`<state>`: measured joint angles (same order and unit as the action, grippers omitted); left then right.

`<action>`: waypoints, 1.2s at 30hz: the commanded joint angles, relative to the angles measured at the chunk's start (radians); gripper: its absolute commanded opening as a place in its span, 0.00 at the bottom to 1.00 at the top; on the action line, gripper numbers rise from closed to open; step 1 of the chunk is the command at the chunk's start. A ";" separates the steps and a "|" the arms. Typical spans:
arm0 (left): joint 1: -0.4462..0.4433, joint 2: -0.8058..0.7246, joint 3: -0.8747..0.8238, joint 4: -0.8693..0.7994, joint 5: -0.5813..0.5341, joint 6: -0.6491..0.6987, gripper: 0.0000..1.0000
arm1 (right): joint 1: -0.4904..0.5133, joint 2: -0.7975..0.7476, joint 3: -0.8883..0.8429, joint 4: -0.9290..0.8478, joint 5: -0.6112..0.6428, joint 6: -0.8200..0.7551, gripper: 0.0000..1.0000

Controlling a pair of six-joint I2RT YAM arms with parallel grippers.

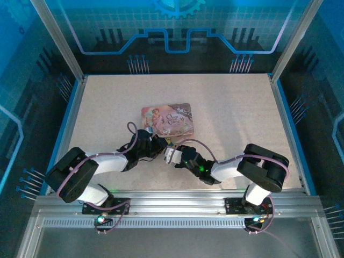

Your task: Unlock the padlock with the key

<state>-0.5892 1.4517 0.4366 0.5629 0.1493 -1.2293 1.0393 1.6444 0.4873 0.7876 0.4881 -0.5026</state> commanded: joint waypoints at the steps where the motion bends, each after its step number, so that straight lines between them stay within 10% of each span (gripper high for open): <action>1: -0.006 -0.022 0.004 0.017 0.073 -0.033 0.00 | -0.018 0.006 0.031 0.026 0.046 0.070 0.00; 36: -0.005 -0.007 0.010 0.010 0.062 -0.038 0.00 | -0.224 -0.043 0.015 -0.021 -0.414 0.670 0.00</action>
<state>-0.5854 1.4517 0.4366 0.5697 0.1436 -1.2438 0.8665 1.5883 0.4911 0.7185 0.0906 0.0727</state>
